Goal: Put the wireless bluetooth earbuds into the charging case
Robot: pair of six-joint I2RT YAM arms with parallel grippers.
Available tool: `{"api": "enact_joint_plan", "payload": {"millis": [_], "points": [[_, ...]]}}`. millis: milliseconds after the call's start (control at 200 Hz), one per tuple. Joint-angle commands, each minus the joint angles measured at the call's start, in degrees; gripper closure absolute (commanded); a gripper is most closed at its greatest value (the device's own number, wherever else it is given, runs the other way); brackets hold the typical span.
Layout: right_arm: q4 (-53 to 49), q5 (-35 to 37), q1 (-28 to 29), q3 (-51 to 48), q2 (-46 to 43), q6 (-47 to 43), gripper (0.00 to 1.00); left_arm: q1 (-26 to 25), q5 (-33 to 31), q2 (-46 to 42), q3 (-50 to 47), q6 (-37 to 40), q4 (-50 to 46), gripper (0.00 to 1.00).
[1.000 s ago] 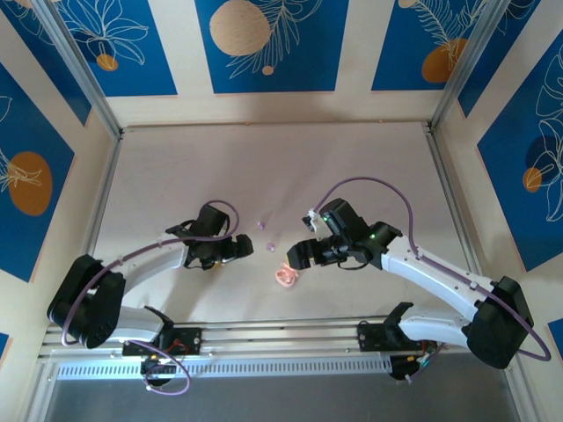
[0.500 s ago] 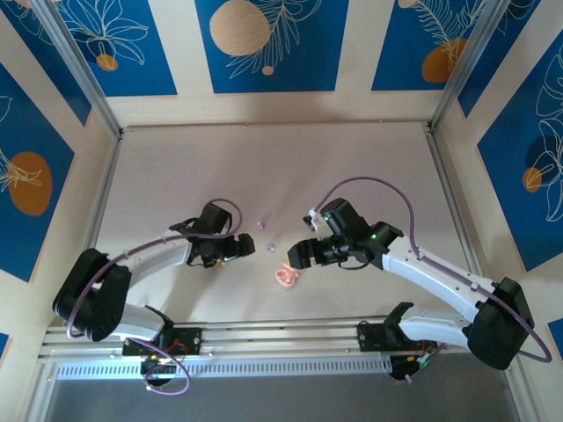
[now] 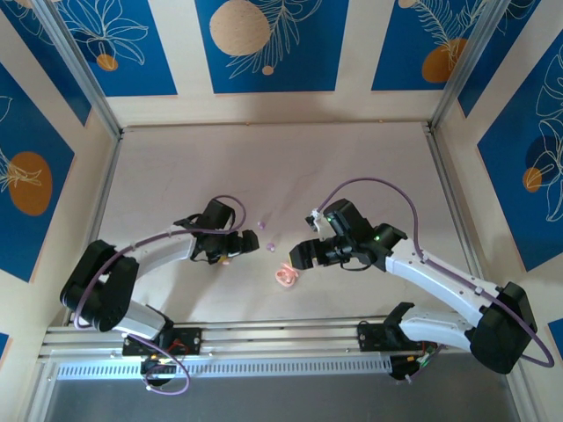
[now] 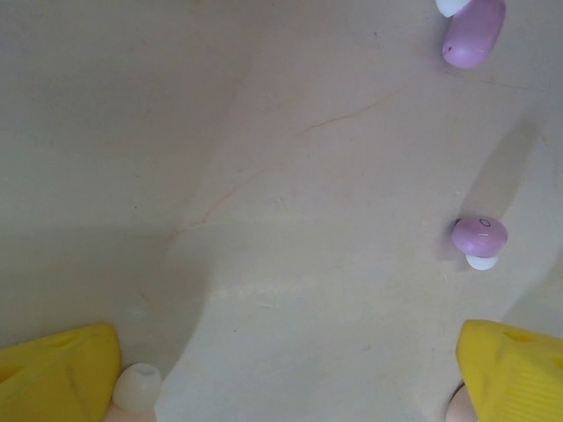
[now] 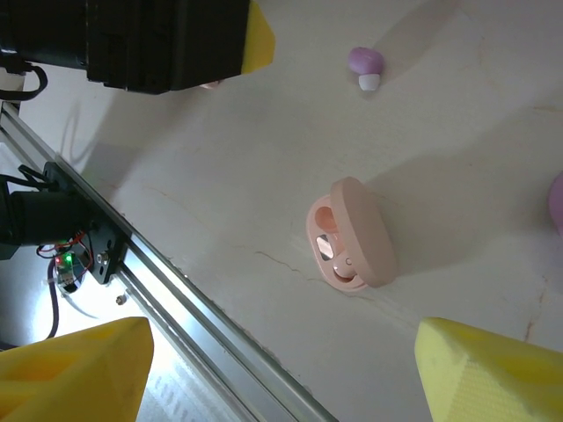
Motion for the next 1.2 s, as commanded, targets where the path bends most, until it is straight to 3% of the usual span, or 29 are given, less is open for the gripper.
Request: {"api": "enact_joint_plan", "payload": {"millis": [0, 295, 480, 680, 930, 1195], "points": [[-0.7, -1.5, -0.5, -0.6, -1.0, 0.2, 0.21, -0.3, 4.7, 1.4, 1.1, 1.0, 2.9, 0.03], [-0.2, -1.7, -0.7, -0.8, -0.9, 0.2, 0.22, -0.5, 7.6, 1.4, 1.3, 0.1, 6.8, 0.02], [-0.5, -1.8, -1.0, -1.0, -1.2, 0.1, 0.21, -0.4, 5.3, 0.5, 1.6, -0.1, 5.8, 0.02], [-0.5, -2.2, -1.3, -1.2, -1.9, 0.0, 0.21, -0.4, -3.4, -7.6, 0.4, -3.0, -0.1, 0.0], [0.3, -3.2, -1.5, -1.1, -1.2, -0.2, 0.22, -1.8, -3.4, -20.0, -7.1, -11.5, -4.6, 0.0], [1.0, -3.9, -1.5, -0.3, 0.6, -0.1, 0.21, -2.2, -0.5, -20.7, -12.4, -15.3, -1.4, 0.0]]}}
